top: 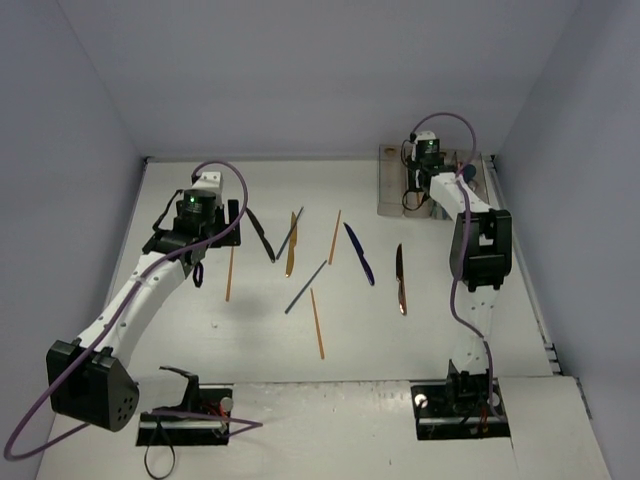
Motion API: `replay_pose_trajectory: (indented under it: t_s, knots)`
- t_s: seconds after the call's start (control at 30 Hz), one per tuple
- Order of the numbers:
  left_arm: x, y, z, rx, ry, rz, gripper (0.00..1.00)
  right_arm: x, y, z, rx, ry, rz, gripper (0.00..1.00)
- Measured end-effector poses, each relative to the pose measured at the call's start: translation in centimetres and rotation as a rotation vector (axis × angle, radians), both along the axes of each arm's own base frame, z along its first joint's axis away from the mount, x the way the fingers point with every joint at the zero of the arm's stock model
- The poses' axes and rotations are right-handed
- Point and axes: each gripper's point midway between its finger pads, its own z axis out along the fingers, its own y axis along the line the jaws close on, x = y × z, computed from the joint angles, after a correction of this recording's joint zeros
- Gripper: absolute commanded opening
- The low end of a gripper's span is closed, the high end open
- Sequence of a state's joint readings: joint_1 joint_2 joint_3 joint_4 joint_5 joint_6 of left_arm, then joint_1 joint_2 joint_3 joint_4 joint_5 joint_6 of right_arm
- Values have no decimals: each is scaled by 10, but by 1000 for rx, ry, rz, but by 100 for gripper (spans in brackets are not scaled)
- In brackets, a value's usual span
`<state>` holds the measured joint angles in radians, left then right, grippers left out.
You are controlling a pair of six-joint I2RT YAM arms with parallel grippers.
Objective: Sort the eating utensils into containers
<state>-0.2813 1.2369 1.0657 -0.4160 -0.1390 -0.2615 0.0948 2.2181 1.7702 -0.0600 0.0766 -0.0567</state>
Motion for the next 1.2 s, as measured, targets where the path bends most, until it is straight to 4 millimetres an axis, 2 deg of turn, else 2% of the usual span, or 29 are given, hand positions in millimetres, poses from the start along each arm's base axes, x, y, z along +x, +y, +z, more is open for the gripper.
replay_pose_trajectory:
  t_s: [0.03,0.17,0.23,0.3,0.4,0.47,0.5,0.57,0.63,0.67,0.73,0.9,0.97,1.1,1.2]
  knots:
    - [0,0,0,0,0,0,73,0,0,-1,0,2,2,35]
    - [0,0,0,0,0,0,73,0,2,3,4,-5,9,46]
    - [0,0,0,0,-1,0,73,-6,4,7,10,-8,10,48]
    - [0,0,1,-1,-2,-1,73,-19,7,15,17,-7,8,50]
    - [-1,0,4,-3,-10,0,73,-48,20,41,20,-20,20,55]
    - [-2,1,7,-4,-19,1,73,-66,40,65,24,-75,44,58]
    - [-2,1,9,-5,-24,1,73,-81,54,74,32,-87,64,59]
    - [-4,2,13,-6,-38,5,73,-114,93,90,57,-117,131,62]
    - [-5,4,17,-5,-50,10,73,-149,130,96,88,-128,204,65]
    - [-5,5,19,-5,-56,13,73,-170,150,95,107,-124,249,66]
    - [-6,6,22,-5,-67,17,73,-205,178,83,129,-87,318,67]
    - [-8,11,31,4,-97,36,73,-275,213,30,145,60,400,68]
    - [-8,13,35,8,-109,43,73,-301,226,16,148,114,438,68]
    - [-10,17,41,15,-129,58,73,-337,257,7,180,171,518,67]
    - [-10,19,43,19,-135,64,73,-355,269,-9,178,226,540,63]
